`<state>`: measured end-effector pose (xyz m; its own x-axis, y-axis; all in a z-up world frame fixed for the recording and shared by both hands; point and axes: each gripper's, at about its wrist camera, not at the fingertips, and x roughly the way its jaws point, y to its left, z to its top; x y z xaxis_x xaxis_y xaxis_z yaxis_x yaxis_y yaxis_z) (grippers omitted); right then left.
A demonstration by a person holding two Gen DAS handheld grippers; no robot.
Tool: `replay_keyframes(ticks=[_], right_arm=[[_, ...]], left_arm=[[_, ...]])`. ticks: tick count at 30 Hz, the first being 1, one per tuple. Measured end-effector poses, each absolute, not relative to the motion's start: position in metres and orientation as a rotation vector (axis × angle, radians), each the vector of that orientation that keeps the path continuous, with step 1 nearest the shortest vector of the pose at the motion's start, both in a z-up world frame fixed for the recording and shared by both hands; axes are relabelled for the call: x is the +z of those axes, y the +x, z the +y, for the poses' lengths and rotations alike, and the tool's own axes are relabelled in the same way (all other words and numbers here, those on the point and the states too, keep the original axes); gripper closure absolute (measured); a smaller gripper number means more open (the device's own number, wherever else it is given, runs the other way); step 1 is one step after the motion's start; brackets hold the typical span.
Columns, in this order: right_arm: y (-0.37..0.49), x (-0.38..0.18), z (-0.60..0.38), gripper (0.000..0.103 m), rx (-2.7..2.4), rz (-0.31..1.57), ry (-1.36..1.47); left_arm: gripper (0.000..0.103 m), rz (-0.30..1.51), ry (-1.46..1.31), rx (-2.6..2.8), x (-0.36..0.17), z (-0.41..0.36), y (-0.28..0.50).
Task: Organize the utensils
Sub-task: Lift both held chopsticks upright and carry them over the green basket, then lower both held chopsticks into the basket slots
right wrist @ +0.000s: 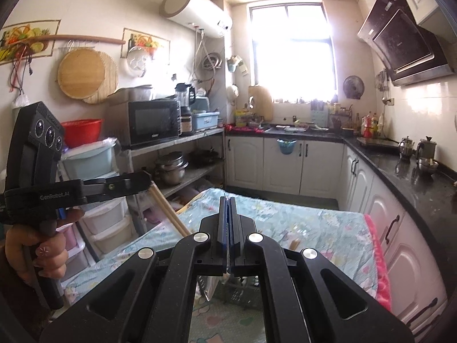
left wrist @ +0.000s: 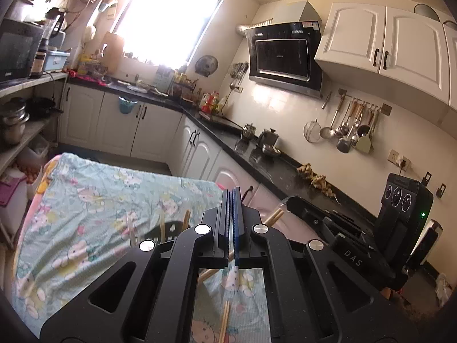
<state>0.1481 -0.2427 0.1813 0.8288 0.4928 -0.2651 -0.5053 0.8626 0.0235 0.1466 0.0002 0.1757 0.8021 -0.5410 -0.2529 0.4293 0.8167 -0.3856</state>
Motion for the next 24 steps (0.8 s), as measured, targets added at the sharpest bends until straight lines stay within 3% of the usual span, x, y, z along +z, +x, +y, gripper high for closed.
replay_keyframes(ticks=[24], right_arm=[[0.189, 0.21, -0.274, 0.102, 0.435, 0.191, -0.009]], left_arm=[[0.103, 0.332, -0.289, -0.393, 0.196, 0.036, 0.172]])
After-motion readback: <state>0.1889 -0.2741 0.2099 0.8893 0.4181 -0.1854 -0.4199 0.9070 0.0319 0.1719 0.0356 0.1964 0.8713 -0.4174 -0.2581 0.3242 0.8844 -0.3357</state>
